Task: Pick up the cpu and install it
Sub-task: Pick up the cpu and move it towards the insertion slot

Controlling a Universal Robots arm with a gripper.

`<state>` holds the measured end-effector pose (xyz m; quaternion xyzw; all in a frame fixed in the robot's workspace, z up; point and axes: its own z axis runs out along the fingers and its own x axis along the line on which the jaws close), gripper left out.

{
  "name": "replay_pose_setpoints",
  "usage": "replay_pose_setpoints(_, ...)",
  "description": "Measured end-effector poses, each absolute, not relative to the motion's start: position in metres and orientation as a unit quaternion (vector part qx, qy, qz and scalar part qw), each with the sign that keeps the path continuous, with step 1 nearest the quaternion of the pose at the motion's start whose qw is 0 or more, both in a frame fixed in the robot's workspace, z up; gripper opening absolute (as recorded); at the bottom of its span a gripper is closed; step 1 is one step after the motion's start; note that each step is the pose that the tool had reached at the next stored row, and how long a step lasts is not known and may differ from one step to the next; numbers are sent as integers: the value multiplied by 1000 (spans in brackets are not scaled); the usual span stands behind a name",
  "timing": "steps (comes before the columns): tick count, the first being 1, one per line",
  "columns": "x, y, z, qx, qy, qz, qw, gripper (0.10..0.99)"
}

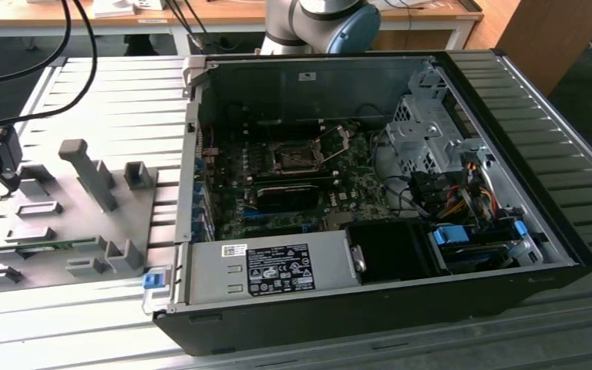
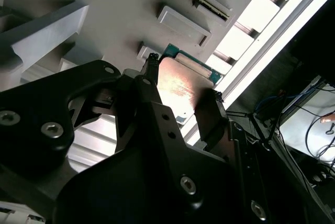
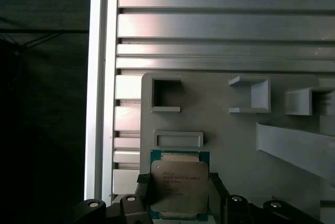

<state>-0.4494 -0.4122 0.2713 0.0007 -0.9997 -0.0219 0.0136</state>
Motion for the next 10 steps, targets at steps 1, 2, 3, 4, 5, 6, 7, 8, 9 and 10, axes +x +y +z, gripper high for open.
replay_pose_setpoints(1,-449,-412,272,1,-1000,-22,14,529)
replay_pose_setpoints(2,-449,-412,272,1,-1000,-22,14,529)
replay_pose_setpoints(3,-449,-412,272,1,-1000,-22,14,529)
replay_pose_setpoints(4,-449,-412,273,1,-1000,-22,14,529)
replay_pose_setpoints(5,-449,-412,273,1,-1000,-22,14,529)
replay_pose_setpoints(6,-449,-412,274,1,-1000,-22,14,529)
replay_pose_setpoints(7,-449,-412,274,1,-1000,-22,14,529)
replay_pose_setpoints(8,-449,-412,274,1,-1000,-22,14,529)
replay_pose_setpoints(9,-449,-411,275,1,-1000,-22,14,529)
replay_pose_setpoints(10,-449,-411,275,1,-1000,-22,14,529)
